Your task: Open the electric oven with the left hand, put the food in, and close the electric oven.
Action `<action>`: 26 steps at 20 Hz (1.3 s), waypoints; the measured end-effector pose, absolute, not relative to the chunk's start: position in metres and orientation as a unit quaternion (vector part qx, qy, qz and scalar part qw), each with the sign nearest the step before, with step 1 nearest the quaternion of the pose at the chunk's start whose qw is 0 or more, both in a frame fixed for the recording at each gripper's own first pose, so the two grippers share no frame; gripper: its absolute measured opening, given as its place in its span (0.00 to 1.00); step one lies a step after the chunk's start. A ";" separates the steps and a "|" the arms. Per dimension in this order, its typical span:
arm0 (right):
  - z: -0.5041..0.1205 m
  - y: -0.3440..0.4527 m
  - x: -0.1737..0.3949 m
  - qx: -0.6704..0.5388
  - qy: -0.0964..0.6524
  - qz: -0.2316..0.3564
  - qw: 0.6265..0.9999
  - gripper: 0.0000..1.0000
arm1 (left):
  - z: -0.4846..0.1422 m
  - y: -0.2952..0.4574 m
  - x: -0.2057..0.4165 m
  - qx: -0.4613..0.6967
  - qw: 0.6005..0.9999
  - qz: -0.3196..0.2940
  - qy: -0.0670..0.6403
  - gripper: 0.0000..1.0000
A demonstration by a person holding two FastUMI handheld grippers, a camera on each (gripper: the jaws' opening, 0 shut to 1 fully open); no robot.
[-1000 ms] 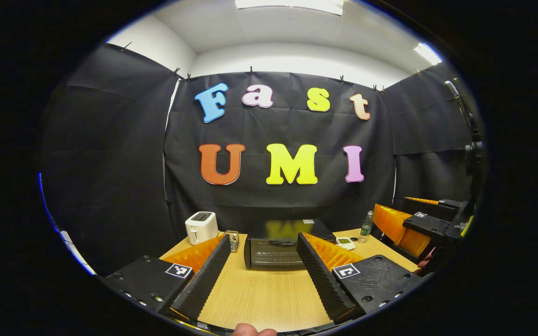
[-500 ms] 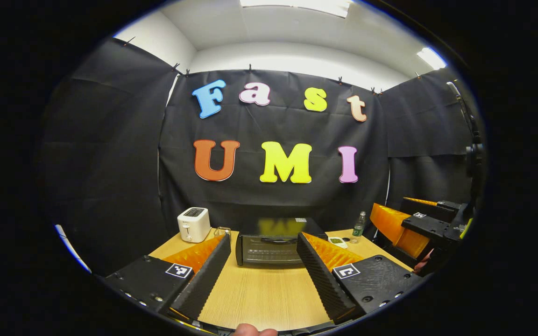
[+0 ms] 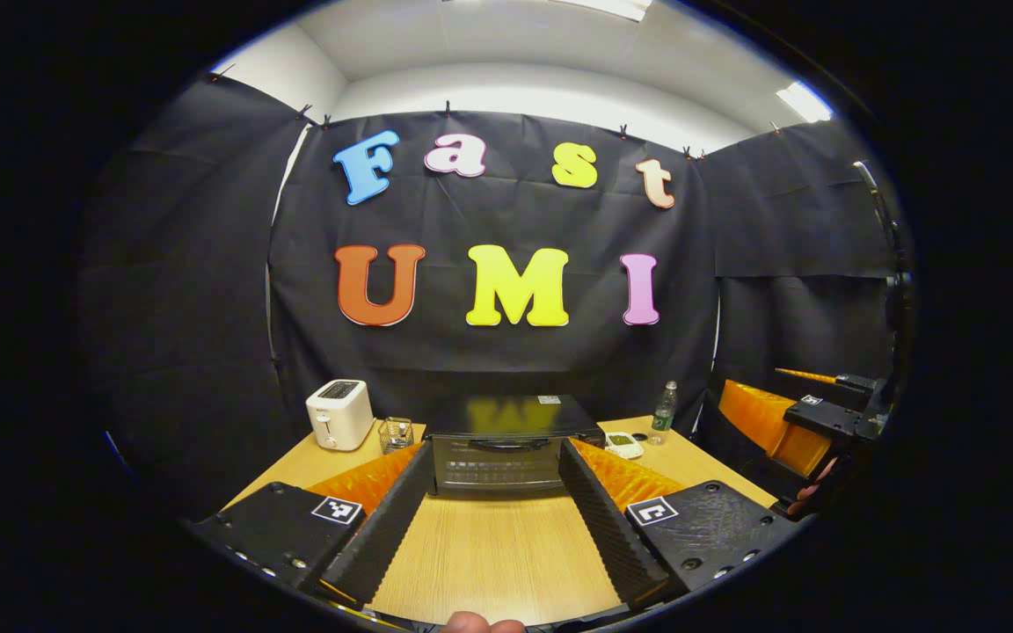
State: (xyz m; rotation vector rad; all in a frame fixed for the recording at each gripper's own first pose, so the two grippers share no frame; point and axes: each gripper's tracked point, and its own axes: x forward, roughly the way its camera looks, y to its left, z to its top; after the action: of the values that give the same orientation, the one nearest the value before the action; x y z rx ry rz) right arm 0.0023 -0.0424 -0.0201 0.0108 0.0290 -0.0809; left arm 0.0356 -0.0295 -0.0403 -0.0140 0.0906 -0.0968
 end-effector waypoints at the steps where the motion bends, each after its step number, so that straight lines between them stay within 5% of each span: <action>1: -0.026 -0.048 0.006 0.005 0.021 -0.045 0.999 0.98 | -0.048 -0.035 0.045 -0.009 0.997 -0.055 0.055 0.94; 16: -0.051 -0.166 0.067 -0.017 0.083 -0.128 0.988 0.99 | -0.128 -0.056 0.258 0.002 0.991 -0.043 0.128 0.94; 23: -0.066 -0.184 0.078 -0.013 0.111 -0.127 0.986 0.99 | -0.176 -0.053 0.293 0.018 0.984 -0.029 0.172 0.94; 24: -0.066 -0.185 0.078 -0.014 0.111 -0.127 0.986 0.98 | -0.174 -0.054 0.295 0.023 0.986 -0.028 0.166 0.85; 25: -0.067 -0.185 0.078 -0.013 0.111 -0.126 0.986 0.99 | -0.176 -0.054 0.294 0.022 0.985 -0.027 0.168 0.96; 26: -0.069 -0.185 0.078 -0.009 0.114 -0.125 0.986 0.99 | -0.180 -0.053 0.292 0.016 0.985 -0.026 0.167 0.96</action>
State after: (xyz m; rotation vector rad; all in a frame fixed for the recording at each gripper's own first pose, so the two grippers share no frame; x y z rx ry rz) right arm 0.0785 -0.1853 -0.0689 -0.0190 0.2293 -0.2512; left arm 0.2918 -0.0525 -0.1795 0.0325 0.3354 -0.0530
